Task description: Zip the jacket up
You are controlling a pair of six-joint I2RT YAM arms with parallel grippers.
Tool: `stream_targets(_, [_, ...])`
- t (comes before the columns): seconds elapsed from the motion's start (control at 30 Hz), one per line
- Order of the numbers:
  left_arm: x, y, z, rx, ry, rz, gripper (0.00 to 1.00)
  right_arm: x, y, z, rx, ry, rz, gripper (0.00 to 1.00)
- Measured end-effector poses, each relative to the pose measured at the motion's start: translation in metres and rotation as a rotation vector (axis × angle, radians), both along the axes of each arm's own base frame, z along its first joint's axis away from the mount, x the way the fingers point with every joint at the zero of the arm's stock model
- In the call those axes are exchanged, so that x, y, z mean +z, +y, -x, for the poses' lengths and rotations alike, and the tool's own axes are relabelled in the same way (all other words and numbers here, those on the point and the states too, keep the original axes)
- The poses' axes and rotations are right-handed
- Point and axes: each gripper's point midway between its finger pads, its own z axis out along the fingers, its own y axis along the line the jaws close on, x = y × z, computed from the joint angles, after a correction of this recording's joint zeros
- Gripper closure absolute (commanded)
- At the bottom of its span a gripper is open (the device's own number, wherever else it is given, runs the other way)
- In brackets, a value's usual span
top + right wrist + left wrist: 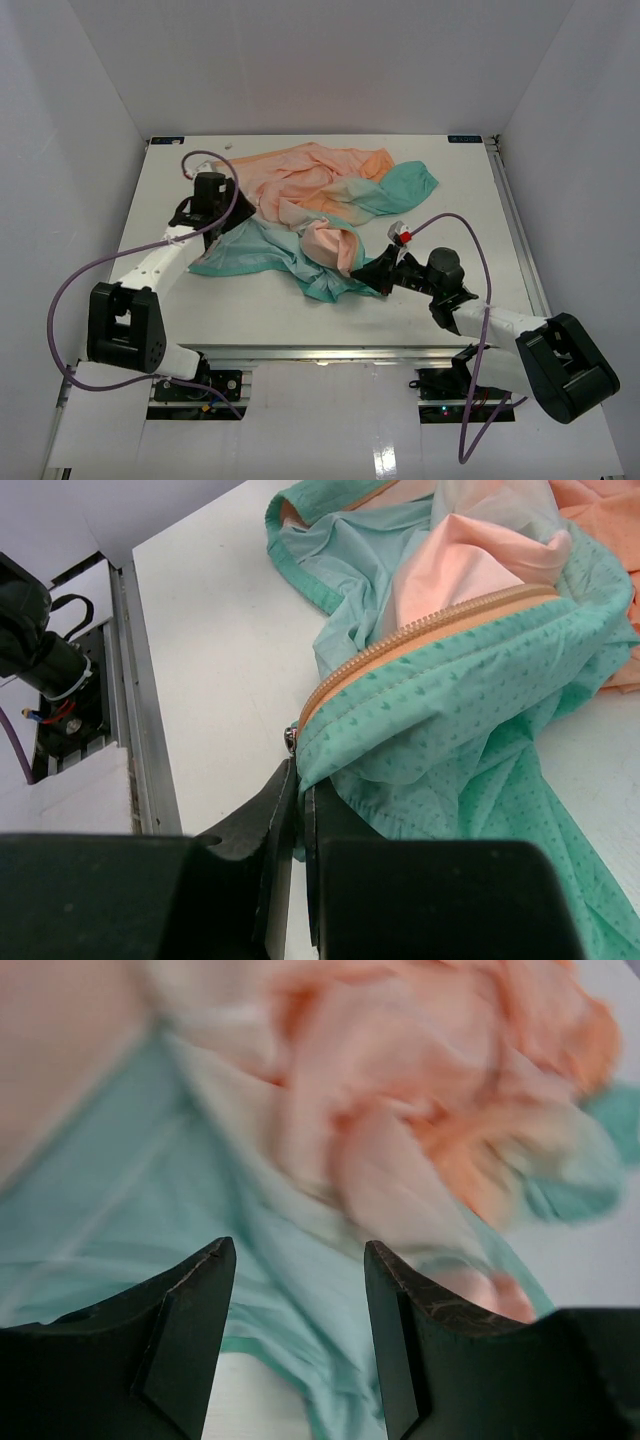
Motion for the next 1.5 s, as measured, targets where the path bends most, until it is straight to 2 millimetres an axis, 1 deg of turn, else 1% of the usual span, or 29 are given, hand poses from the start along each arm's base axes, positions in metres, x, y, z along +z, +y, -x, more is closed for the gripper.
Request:
stream_targets(0.07, [-0.014, 0.057, -0.003, 0.195, 0.058, -0.027, 0.35, 0.004, 0.000, 0.001, 0.004, -0.011, -0.008, 0.92])
stream_targets(0.13, [-0.030, 0.109, 0.007, 0.364, 0.121, -0.045, 0.35, 0.010, 0.000, 0.003, 0.008, -0.025, -0.019, 0.92])
stream_targets(0.2, [-0.043, 0.154, 0.022, 0.503, 0.170, -0.070, 0.36, 0.015, 0.000, 0.004, 0.012, -0.034, -0.029, 0.92])
stream_targets(0.27, [-0.049, 0.180, 0.033, 0.573, 0.194, -0.106, 0.37, 0.016, 0.000, 0.005, 0.015, -0.034, -0.033, 0.92])
stream_targets(0.3, [-0.050, 0.185, 0.037, 0.566, 0.201, -0.127, 0.40, 0.016, 0.000, 0.005, 0.016, -0.033, -0.034, 0.92])
stream_targets(0.37, [-0.051, 0.179, 0.036, 0.485, 0.201, -0.150, 0.42, 0.016, 0.000, 0.005, 0.017, -0.031, -0.035, 0.92])
stream_targets(0.5, [-0.055, 0.164, 0.028, 0.312, 0.206, -0.204, 0.42, 0.017, 0.000, 0.006, 0.020, -0.031, -0.038, 0.92])
stream_targets(0.57, [-0.058, 0.163, 0.023, 0.251, 0.221, -0.250, 0.42, 0.017, 0.000, 0.007, 0.023, -0.036, -0.042, 0.92])
stream_targets(0.7, [-0.066, 0.176, 0.010, 0.170, 0.274, -0.373, 0.41, 0.018, 0.000, 0.008, 0.024, -0.041, -0.044, 0.92])
stream_targets(0.83, [-0.077, 0.185, 0.019, 0.114, 0.334, -0.463, 0.39, 0.022, -0.001, 0.009, 0.024, -0.053, -0.051, 0.92])
stream_targets(0.97, [-0.078, 0.181, 0.021, 0.063, 0.335, -0.471, 0.42, 0.022, -0.001, 0.009, 0.024, -0.053, -0.051, 0.92])
stream_targets(1.2, [-0.081, 0.179, 0.023, 0.032, 0.339, -0.473, 0.43, 0.021, -0.001, 0.009, 0.023, -0.052, -0.050, 0.92])
stream_targets(1.4, [-0.087, 0.179, 0.027, 0.015, 0.361, -0.487, 0.44, 0.021, -0.001, 0.008, 0.016, -0.052, -0.050, 0.92])
stream_targets(1.5, [-0.097, 0.179, 0.028, 0.006, 0.391, -0.513, 0.44, 0.021, -0.001, 0.008, 0.016, -0.052, -0.050, 0.92])
